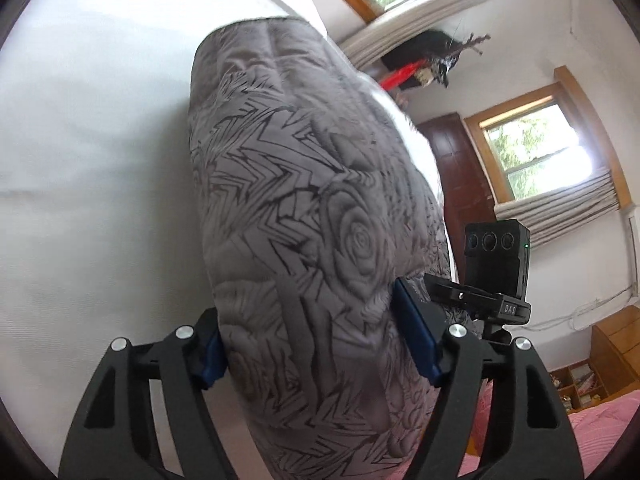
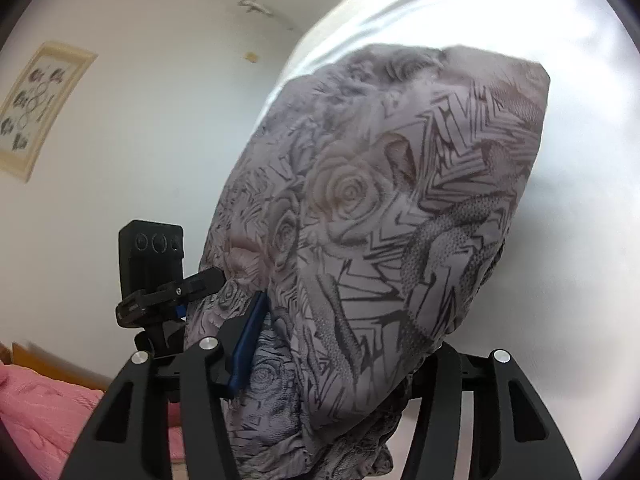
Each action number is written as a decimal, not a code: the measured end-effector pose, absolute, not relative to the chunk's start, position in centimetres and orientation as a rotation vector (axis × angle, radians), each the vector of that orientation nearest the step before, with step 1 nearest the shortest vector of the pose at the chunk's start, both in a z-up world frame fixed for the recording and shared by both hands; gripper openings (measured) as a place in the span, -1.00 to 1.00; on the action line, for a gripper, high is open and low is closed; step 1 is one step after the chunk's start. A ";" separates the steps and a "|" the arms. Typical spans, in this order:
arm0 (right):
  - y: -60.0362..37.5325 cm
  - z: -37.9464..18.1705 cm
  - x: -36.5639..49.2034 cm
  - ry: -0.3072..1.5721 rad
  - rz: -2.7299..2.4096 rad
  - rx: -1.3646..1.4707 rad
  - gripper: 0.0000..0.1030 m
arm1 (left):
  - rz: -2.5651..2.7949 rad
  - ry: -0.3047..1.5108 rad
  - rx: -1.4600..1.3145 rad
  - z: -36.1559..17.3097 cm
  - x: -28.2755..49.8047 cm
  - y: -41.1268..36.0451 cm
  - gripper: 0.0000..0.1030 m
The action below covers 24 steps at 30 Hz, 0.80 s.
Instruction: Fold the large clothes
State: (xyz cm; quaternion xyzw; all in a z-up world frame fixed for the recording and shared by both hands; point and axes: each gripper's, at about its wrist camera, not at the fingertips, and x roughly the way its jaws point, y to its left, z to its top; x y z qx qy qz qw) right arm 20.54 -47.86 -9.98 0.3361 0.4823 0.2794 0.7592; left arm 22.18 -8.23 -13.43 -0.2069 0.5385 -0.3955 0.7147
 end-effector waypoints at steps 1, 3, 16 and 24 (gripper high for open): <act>-47.5 -9.5 21.1 1.040 0.626 0.721 0.07 | -0.867 1.164 -0.465 -12.7 22.1 -7.7 0.38; -46.6 -8.5 22.6 1.021 0.659 0.684 0.07 | -0.850 1.130 -0.475 -11.6 22.0 -6.7 0.38; -39.8 -10.7 30.9 1.097 0.752 0.524 0.06 | -0.627 1.035 -0.529 -12.1 24.6 1.4 0.38; -38.7 -13.5 34.5 1.146 0.728 0.603 0.14 | -0.590 1.081 -0.522 -14.9 25.6 2.3 0.50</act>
